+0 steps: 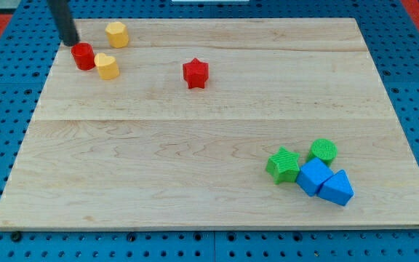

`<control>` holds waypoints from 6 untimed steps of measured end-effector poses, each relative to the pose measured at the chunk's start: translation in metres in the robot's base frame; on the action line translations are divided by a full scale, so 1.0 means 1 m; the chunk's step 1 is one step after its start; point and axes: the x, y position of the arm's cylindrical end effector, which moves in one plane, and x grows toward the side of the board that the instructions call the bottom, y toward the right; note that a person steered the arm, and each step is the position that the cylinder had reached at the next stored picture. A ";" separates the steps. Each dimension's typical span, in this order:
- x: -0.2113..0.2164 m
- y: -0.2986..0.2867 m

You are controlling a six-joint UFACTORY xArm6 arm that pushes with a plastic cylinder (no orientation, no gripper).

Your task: Slide the red circle between the yellow hexagon and the green circle

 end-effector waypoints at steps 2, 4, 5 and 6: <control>0.084 0.145; 0.110 0.205; 0.108 0.151; 0.076 0.072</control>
